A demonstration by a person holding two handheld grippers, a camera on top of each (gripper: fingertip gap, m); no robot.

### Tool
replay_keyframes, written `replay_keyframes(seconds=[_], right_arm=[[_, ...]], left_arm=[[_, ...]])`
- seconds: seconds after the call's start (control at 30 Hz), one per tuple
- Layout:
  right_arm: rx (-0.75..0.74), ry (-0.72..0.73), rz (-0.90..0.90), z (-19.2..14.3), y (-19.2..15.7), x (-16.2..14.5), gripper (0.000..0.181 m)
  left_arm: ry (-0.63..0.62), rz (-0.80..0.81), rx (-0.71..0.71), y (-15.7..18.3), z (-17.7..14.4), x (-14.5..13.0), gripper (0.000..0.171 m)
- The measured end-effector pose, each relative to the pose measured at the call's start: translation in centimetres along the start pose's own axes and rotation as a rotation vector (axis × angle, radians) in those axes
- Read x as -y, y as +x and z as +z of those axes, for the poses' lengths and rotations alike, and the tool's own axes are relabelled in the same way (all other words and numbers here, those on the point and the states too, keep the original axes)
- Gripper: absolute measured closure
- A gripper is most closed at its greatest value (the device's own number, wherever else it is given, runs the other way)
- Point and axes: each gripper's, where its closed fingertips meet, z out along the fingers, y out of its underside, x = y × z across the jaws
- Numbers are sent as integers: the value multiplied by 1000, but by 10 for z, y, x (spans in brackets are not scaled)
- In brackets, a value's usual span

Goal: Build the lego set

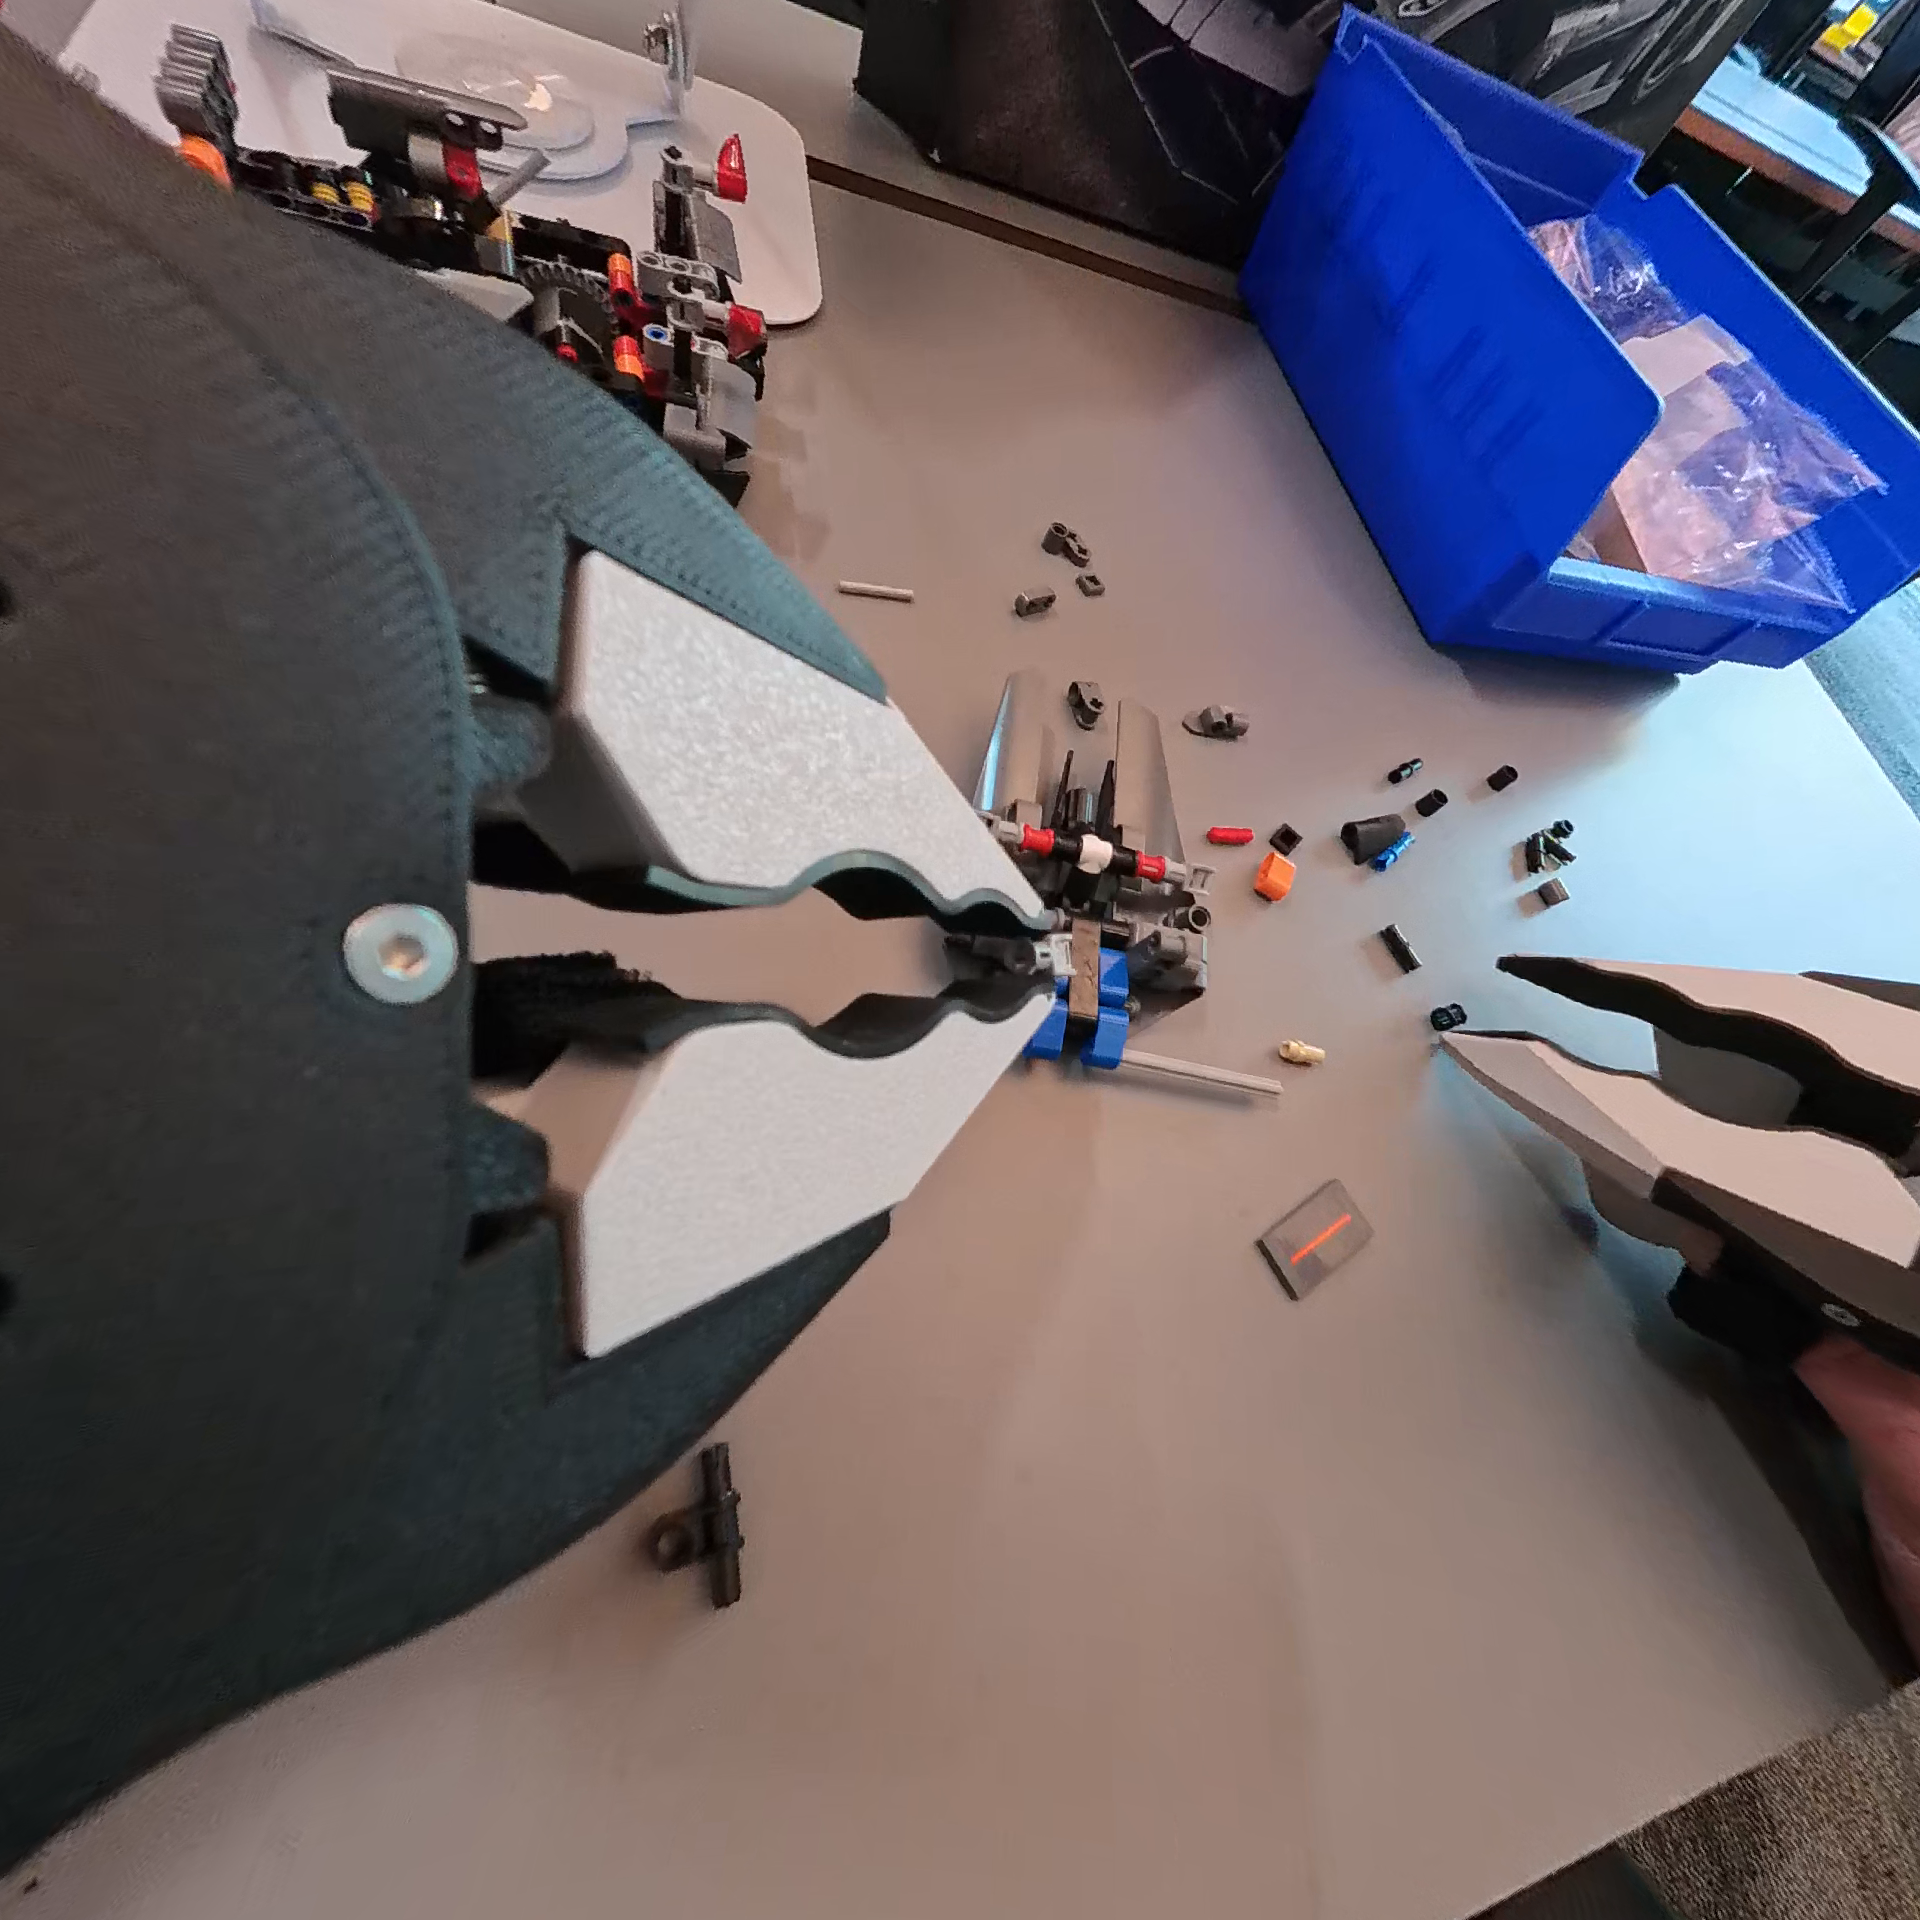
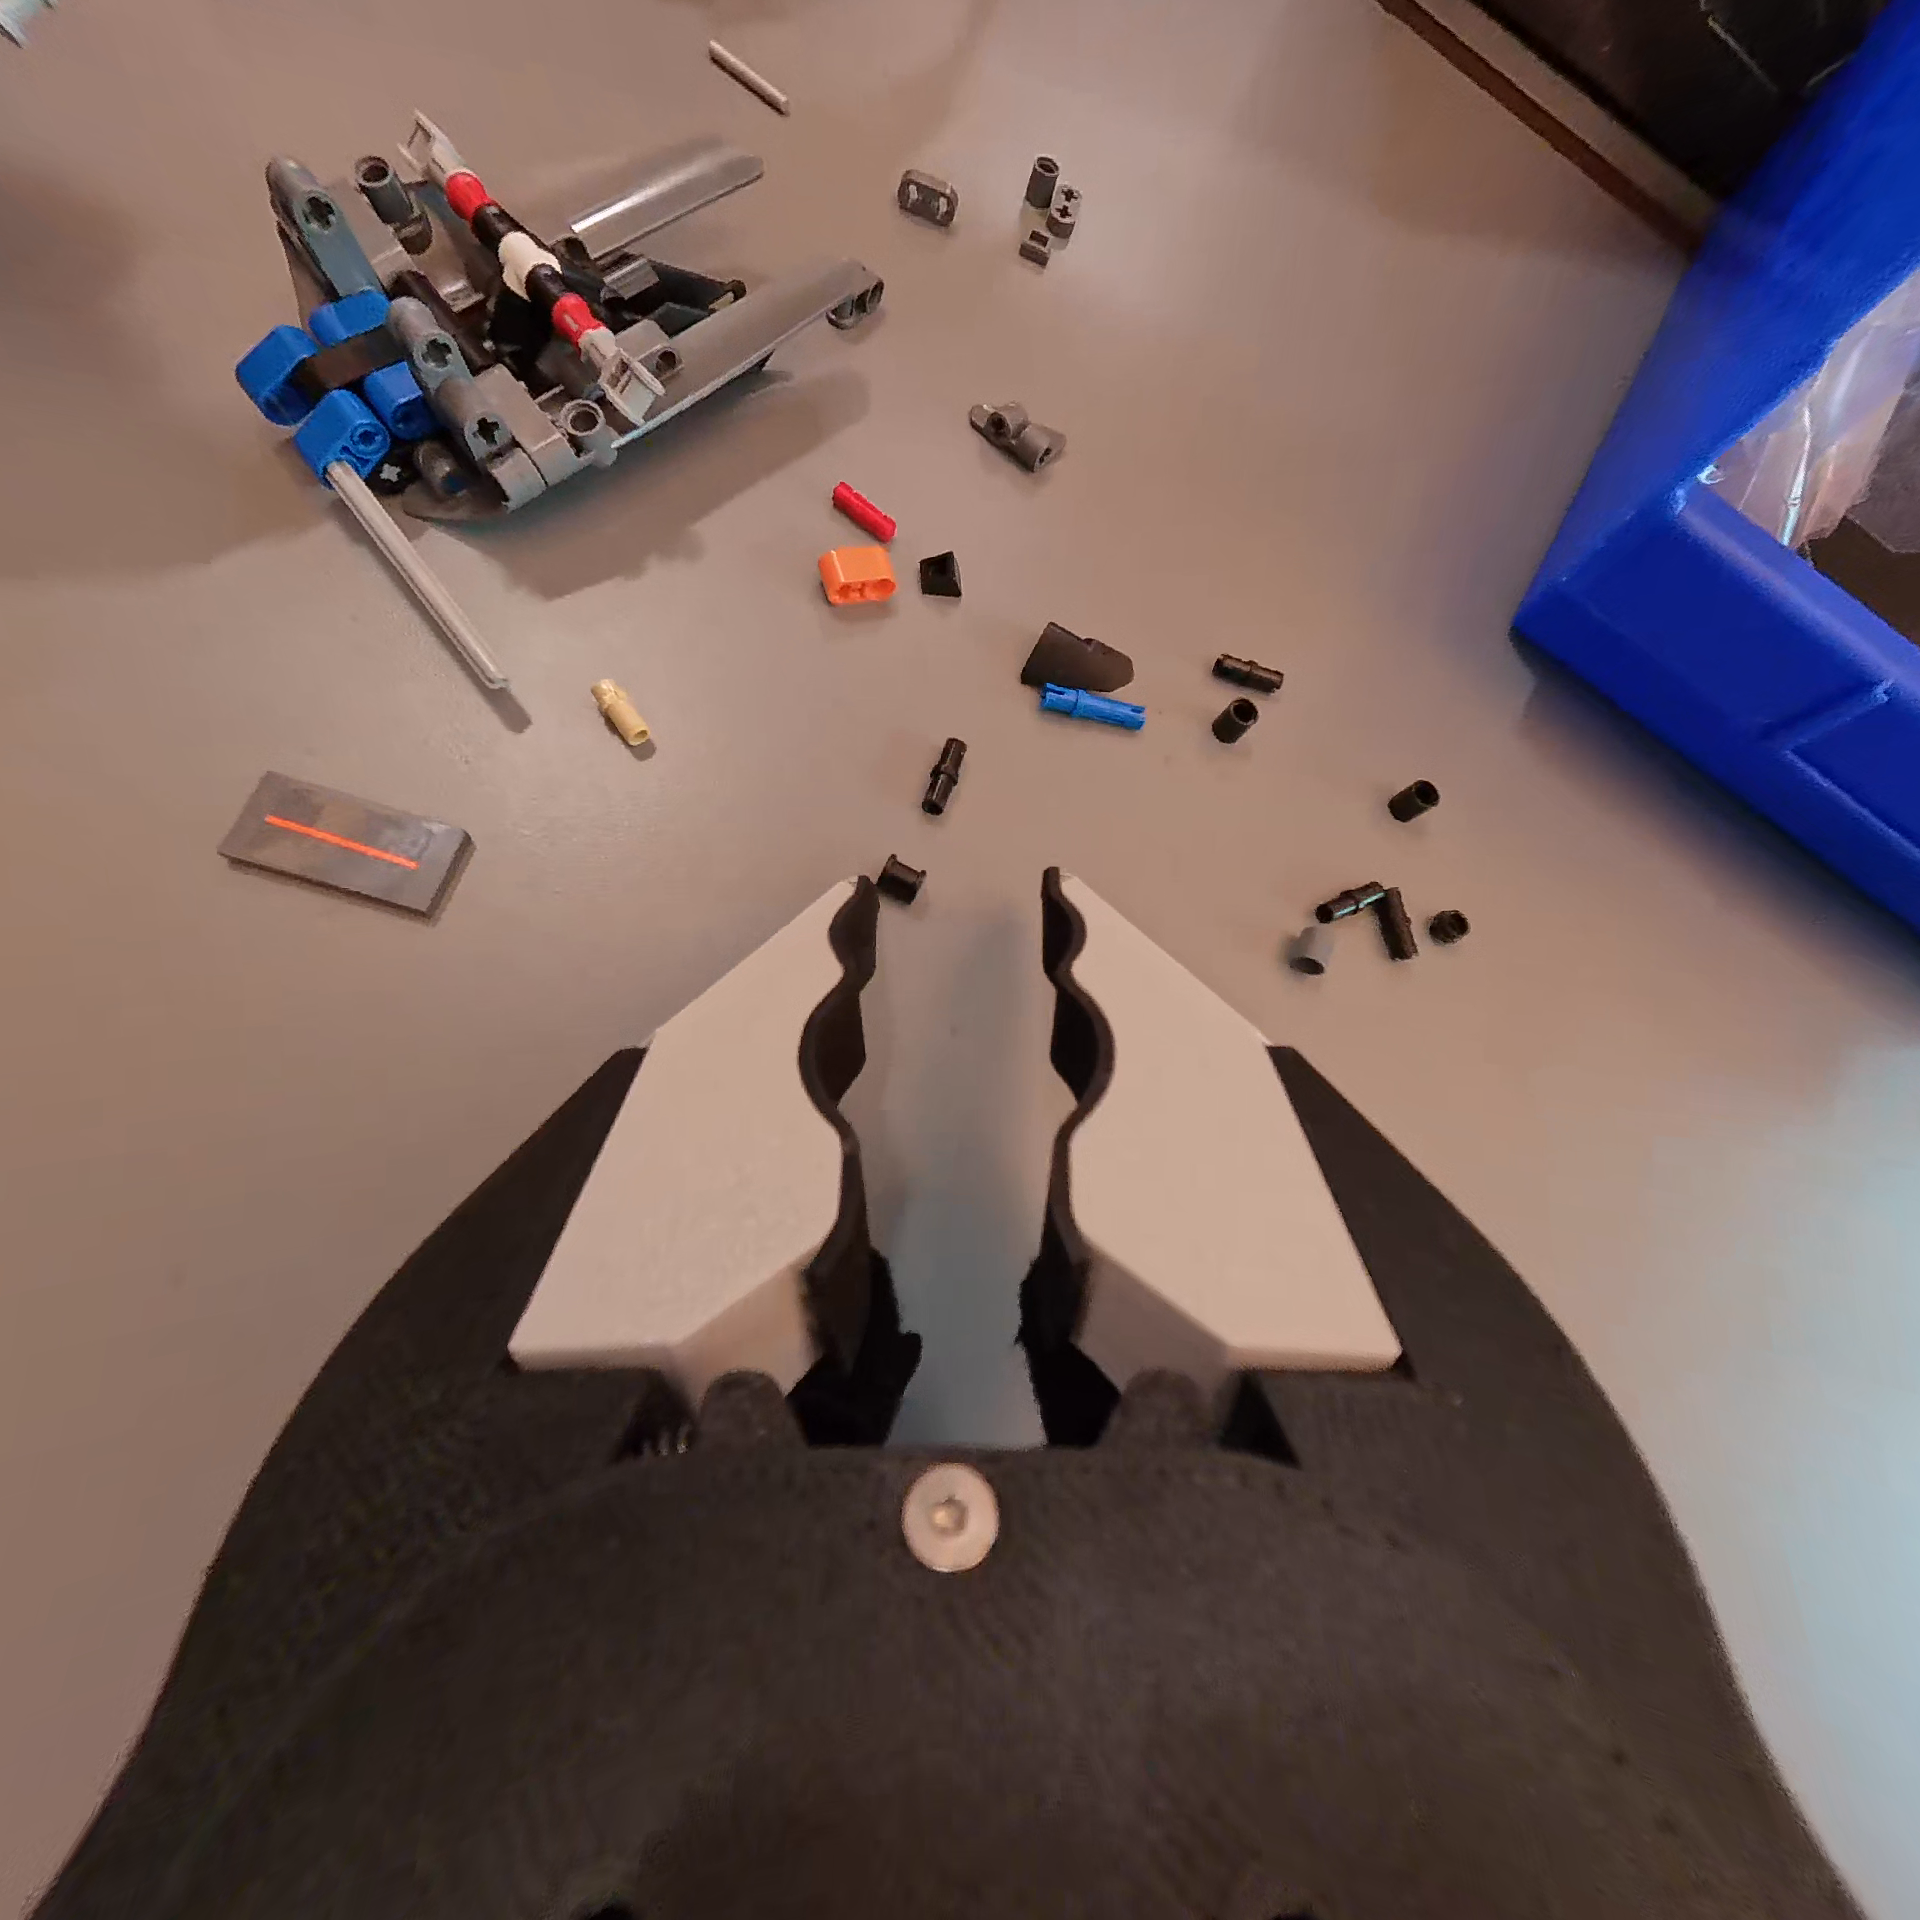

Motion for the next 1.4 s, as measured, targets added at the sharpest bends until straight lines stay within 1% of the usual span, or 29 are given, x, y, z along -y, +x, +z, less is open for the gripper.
replay_keyframes(seconds=[0.3, 0.5, 0.57, 0.67, 0.73, 0.83, 0.9, 0.97, 1.03, 1.1, 1.3, 1.4], right_arm=[[-22, 5, -13, -1, 2, 1, 151], [-36, 99, -48, -12, -1, 17, 155], [7, 113, -63, -12, -13, 23, 155], [127, 105, -91, -10, -40, 33, 155], [194, 70, -122, -7, -55, 34, 157], [297, 12, -160, 0, -74, 31, 158], [332, 1, -164, 3, -79, 32, 159], [374, -1, -149, 5, -84, 34, 161], [386, -2, -150, 6, -86, 36, 162], [399, -3, -154, 7, -88, 37, 163], [463, -7, -154, 8, -96, 36, 164], [476, 1, -156, 11, -98, 35, 164]], left_arm=[[-28, 27, -16, 6, 1, -2, 166], [-19, 14, -45, 11, 3, 0, 166], [-29, 16, -50, 12, 5, 0, 166], [-106, 37, -32, 9, 5, -7, 166], [-100, 36, -51, 13, 6, -2, 166], [-158, 60, -62, 22, 15, -2, 166], [-216, 82, -66, 25, 20, -7, 166], [-240, 84, -73, 27, 25, -7, 166], [-267, 96, -67, 28, 28, -7, 166], [-320, 114, -42, 26, 30, -11, 166], [-397, 163, -7, 24, 36, -15, 166], [-435, 212, 3, 24, 38, -17, 166]])
